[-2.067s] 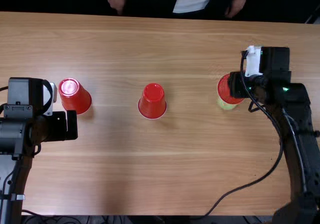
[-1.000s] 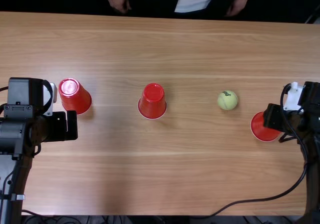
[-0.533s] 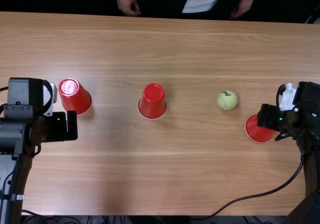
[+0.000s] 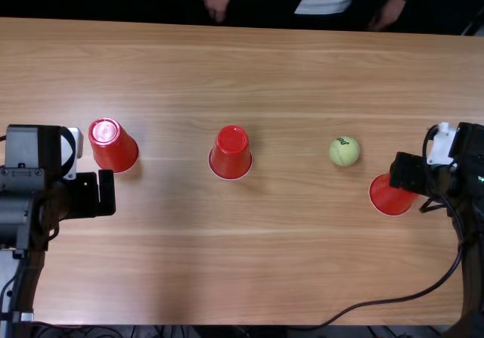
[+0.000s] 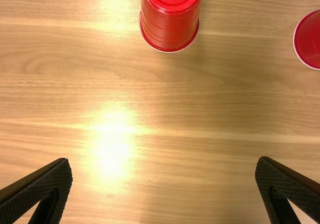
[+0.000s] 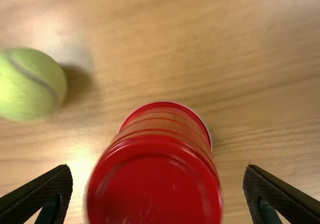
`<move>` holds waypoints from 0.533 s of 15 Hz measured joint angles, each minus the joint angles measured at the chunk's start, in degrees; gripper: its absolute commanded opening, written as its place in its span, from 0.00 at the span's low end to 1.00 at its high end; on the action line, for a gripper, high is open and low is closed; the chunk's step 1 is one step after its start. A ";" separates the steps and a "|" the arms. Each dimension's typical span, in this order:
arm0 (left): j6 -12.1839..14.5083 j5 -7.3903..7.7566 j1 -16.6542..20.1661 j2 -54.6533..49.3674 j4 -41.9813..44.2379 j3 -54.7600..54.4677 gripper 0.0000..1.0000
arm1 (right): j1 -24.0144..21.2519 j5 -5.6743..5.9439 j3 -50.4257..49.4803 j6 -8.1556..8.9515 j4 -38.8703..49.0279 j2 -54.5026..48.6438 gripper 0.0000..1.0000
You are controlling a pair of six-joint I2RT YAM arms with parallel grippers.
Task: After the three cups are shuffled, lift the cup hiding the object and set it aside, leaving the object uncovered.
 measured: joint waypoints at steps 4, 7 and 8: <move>0.00 0.00 0.00 -1.53 -1.22 0.02 1.00 | 2.47 0.02 7.87 0.04 -0.83 -7.67 1.00; -0.02 0.02 0.00 -3.89 -1.40 0.02 1.00 | 13.42 -0.26 8.98 0.28 -7.43 -10.34 1.00; 0.00 0.07 0.00 -4.02 -1.51 0.00 1.00 | 15.58 -0.35 8.96 0.39 -9.25 -10.75 1.00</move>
